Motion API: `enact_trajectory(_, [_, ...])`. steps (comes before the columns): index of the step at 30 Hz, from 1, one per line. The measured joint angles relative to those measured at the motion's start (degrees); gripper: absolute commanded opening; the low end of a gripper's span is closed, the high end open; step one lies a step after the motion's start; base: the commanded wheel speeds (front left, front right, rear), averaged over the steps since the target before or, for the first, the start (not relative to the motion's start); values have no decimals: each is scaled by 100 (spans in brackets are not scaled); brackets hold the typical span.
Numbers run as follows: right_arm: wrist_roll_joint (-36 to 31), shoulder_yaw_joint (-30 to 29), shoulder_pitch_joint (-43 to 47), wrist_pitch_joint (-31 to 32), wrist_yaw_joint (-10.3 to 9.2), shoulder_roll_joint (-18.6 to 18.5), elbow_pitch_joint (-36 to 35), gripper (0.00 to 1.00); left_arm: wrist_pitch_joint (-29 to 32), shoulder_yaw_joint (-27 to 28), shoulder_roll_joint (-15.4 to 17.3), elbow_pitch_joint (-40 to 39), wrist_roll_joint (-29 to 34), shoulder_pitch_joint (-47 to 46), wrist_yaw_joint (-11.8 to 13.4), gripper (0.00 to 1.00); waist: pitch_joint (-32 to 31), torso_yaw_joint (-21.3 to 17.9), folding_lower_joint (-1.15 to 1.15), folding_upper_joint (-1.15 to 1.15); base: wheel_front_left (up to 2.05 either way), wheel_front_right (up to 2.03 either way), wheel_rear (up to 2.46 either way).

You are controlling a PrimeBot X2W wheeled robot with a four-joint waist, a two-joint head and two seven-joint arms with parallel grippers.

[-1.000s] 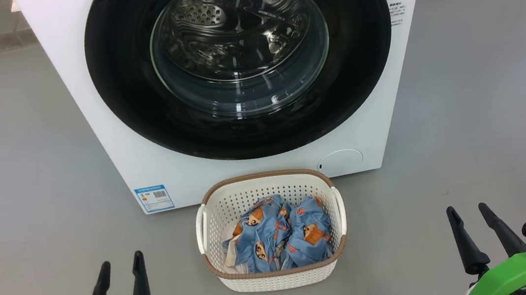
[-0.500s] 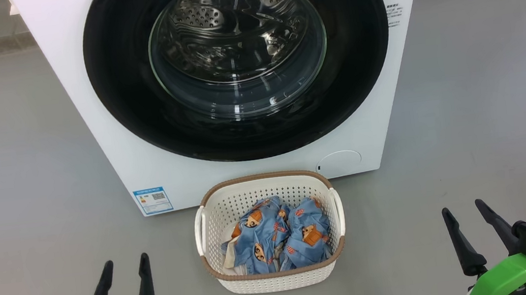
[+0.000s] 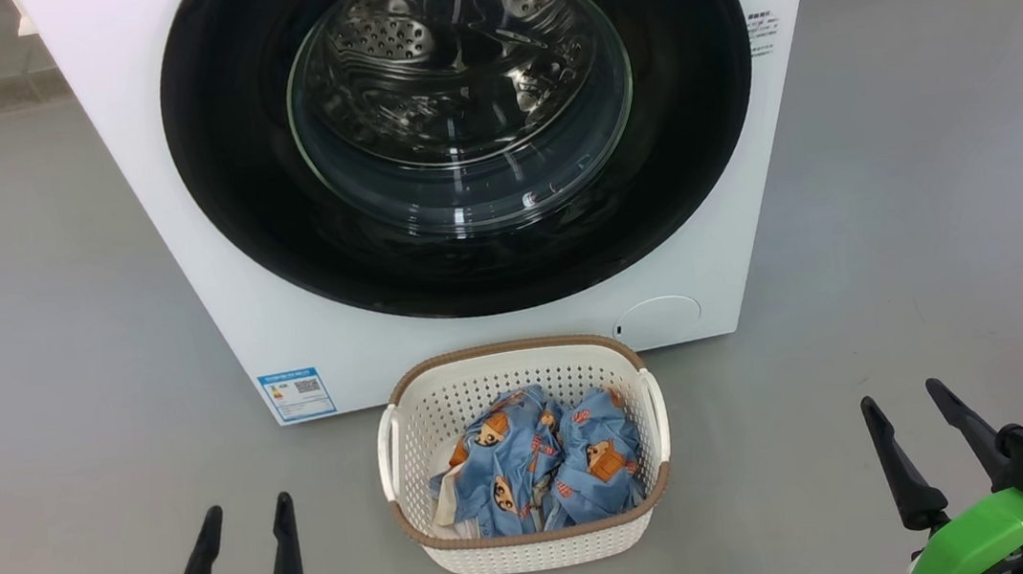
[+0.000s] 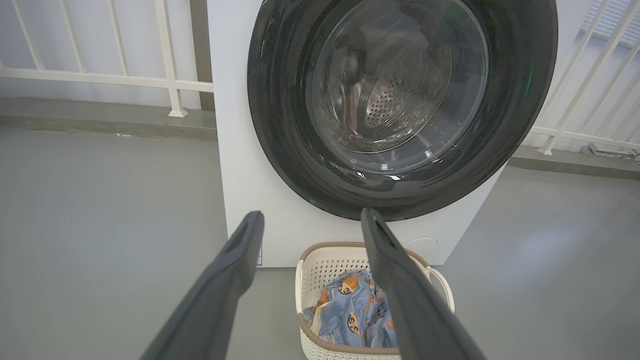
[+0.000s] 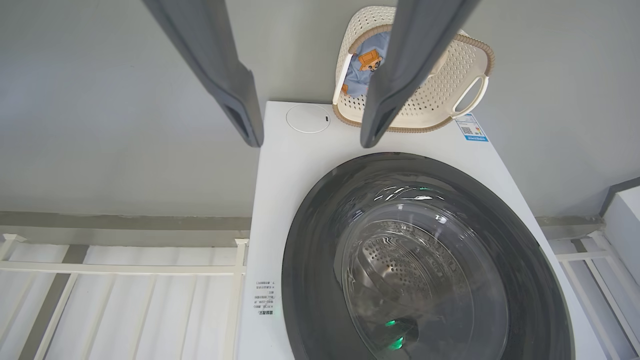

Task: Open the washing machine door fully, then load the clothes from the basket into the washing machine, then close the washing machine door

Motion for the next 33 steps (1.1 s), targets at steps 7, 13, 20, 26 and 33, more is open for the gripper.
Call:
enact_trajectory(7, [51,-13,1,-4,0,12,0,100,0,-29,-1,38,-9,0,1,100,3,-5,0,0,0,0,0])
enact_trajectory(13, [155,-12,1,-5,0,5,24,100,0,-46,-1,76,-12,0,53,100,7,-7,0,0,0,0,0])
enact_trajectory(20, [186,-12,1,-5,0,5,24,100,0,-90,-1,91,-12,0,56,100,8,-20,-1,0,0,0,0])
enact_trajectory(26, [204,-15,1,-5,0,0,21,100,0,-130,-1,109,-5,-2,77,100,22,-27,0,0,12,12,-23])
enact_trajectory(33, [204,-30,1,-5,0,7,10,100,0,-130,2,144,-1,-22,103,100,38,-45,0,0,55,55,-109])
